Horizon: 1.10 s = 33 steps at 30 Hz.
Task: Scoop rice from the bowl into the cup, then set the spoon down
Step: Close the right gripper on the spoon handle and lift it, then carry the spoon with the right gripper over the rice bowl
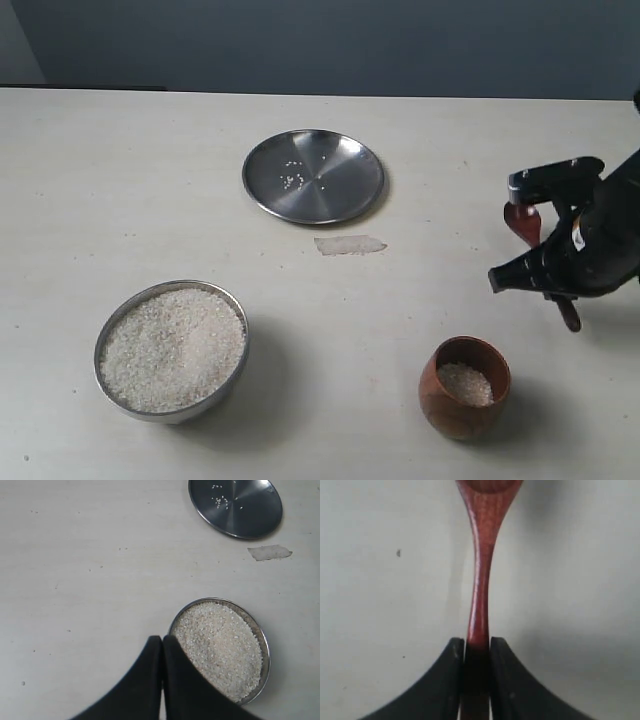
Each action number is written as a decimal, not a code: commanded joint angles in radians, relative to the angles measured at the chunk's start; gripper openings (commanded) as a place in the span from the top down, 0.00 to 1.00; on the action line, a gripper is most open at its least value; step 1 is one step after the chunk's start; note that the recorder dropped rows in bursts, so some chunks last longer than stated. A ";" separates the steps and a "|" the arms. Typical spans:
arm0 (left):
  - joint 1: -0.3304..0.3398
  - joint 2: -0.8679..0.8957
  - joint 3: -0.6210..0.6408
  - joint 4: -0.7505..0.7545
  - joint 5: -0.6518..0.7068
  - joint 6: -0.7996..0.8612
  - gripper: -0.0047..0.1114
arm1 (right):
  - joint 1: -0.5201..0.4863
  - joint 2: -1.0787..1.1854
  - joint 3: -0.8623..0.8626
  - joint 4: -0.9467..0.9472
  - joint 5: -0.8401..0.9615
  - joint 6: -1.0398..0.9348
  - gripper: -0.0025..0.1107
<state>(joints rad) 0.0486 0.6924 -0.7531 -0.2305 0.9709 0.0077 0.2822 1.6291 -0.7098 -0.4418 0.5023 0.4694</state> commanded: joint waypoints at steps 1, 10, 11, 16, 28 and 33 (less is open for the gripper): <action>0.001 0.000 -0.005 0.000 -0.007 0.000 0.96 | 0.002 -0.096 -0.078 0.118 0.091 -0.185 0.98; 0.001 0.000 -0.005 0.002 -0.007 0.000 0.96 | 0.240 -0.122 -0.311 0.204 0.307 -0.479 0.98; 0.001 0.000 -0.005 0.004 -0.005 0.000 0.96 | 0.277 -0.122 -0.332 0.192 0.317 -0.484 0.98; 0.001 0.000 -0.005 0.004 -0.005 0.000 0.96 | 0.531 -0.118 -0.403 -0.001 0.428 -0.484 0.98; 0.001 0.000 -0.005 0.004 -0.005 0.000 0.96 | 0.964 0.122 -0.403 -0.612 0.697 -0.224 0.98; 0.001 0.000 -0.005 0.004 -0.005 0.000 0.96 | 1.035 0.159 -0.403 -0.688 0.716 -0.178 0.98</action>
<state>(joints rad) 0.0486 0.6924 -0.7531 -0.2288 0.9709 0.0077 1.2855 1.7776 -1.1093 -1.0724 1.1995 0.2604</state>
